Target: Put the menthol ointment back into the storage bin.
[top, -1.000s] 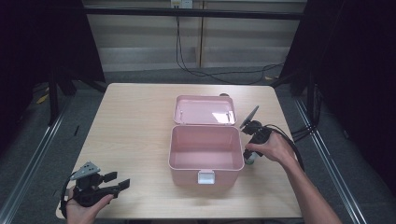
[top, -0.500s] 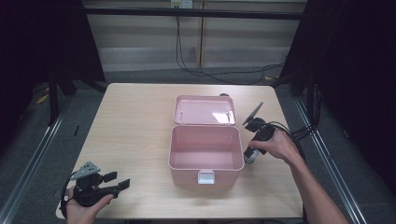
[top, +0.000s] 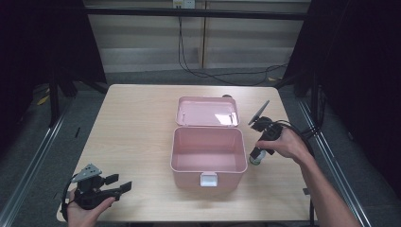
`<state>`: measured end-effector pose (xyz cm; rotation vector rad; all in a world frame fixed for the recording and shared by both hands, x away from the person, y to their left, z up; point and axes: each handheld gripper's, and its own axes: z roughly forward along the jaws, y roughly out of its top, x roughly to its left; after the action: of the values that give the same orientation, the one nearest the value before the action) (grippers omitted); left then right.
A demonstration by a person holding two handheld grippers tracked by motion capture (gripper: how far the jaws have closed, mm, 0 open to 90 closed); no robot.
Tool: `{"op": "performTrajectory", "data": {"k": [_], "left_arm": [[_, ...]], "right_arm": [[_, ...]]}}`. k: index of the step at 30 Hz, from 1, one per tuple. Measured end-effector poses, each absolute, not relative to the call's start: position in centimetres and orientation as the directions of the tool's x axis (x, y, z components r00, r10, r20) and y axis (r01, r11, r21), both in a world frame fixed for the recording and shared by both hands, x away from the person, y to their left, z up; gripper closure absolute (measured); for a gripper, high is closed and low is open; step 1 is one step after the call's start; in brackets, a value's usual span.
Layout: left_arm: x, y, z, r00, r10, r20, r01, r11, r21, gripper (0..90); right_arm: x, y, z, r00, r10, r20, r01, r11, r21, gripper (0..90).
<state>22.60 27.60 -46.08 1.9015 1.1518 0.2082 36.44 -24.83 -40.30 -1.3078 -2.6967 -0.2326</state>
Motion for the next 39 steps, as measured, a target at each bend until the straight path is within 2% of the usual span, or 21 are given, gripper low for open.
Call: {"op": "performTrajectory", "data": {"k": [10, 13, 18, 27, 39], "left_arm": [[22.6, 27.6, -46.1, 0.558, 0.781, -0.280, 0.636, -0.185, 0.750, 34.0], [22.6, 27.6, -46.1, 0.558, 0.782, -0.279, 0.636, -0.186, 0.749, 34.0], [22.6, 27.6, -46.1, 0.557, 0.782, -0.280, 0.636, -0.185, 0.749, 34.0], [22.6, 27.6, -46.1, 0.564, 0.778, -0.279, 0.635, -0.192, 0.748, 33.8], [22.6, 27.6, -46.1, 0.559, 0.779, -0.283, 0.638, -0.186, 0.747, 33.8]], "right_arm": [[36.2, -23.9, -38.7, -0.657, 0.738, 0.153, 0.751, 0.659, 0.043, 51.0], [36.1, -23.8, -38.0, -0.663, 0.738, 0.122, 0.747, 0.663, 0.053, 51.0], [36.0, -23.8, -37.2, -0.679, 0.723, 0.127, 0.733, 0.676, 0.074, 51.0], [36.0, -23.1, -35.6, -0.712, 0.694, 0.101, 0.701, 0.711, 0.059, 51.1], [36.0, -22.2, -31.9, -0.732, 0.678, 0.066, 0.680, 0.720, 0.137, 51.1]]}}
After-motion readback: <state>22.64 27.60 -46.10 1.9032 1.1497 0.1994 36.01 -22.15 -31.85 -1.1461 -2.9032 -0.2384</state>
